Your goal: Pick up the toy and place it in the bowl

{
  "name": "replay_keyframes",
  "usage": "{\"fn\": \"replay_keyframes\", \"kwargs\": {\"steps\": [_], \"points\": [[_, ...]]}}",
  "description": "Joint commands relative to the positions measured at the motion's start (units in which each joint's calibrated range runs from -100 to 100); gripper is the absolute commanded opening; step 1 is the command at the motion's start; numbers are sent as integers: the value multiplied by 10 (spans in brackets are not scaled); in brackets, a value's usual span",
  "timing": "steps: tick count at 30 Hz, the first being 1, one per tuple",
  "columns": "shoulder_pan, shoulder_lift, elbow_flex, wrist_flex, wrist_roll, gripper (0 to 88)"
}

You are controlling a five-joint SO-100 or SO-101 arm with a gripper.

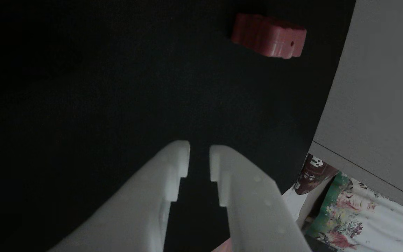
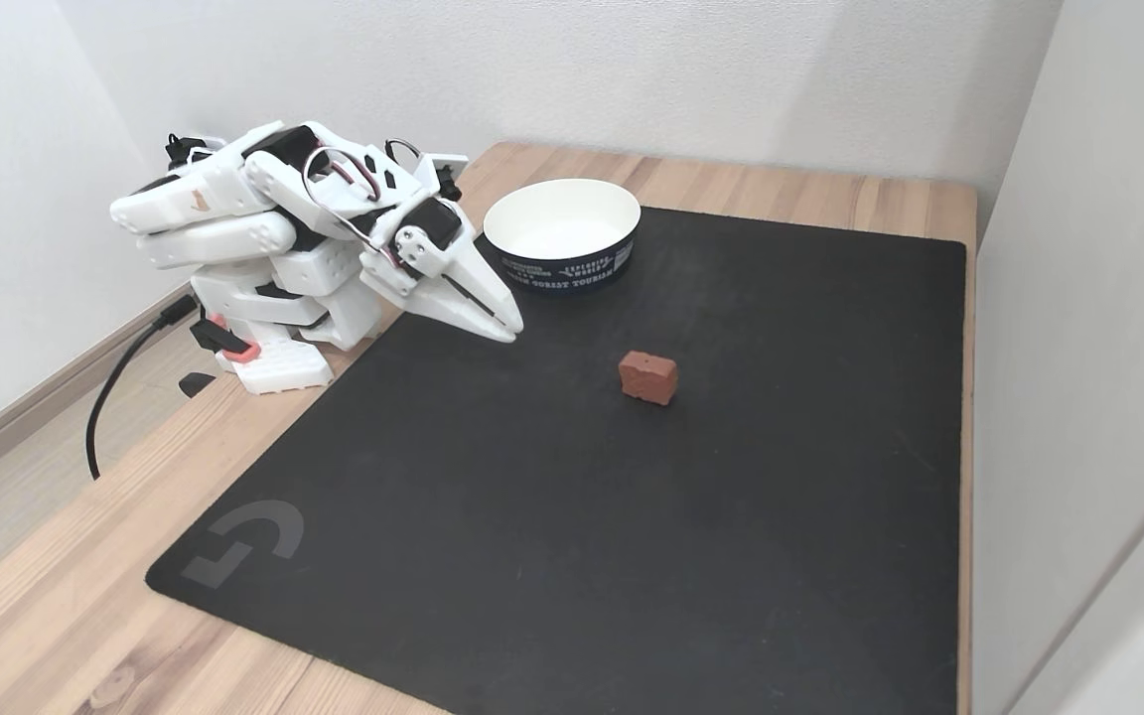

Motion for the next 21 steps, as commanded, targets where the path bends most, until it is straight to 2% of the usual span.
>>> {"fn": "replay_keyframes", "kwargs": {"steps": [1, 21], "points": [[0, -5, 3, -5, -1, 33], [2, -5, 3, -3, -3, 31]]}}
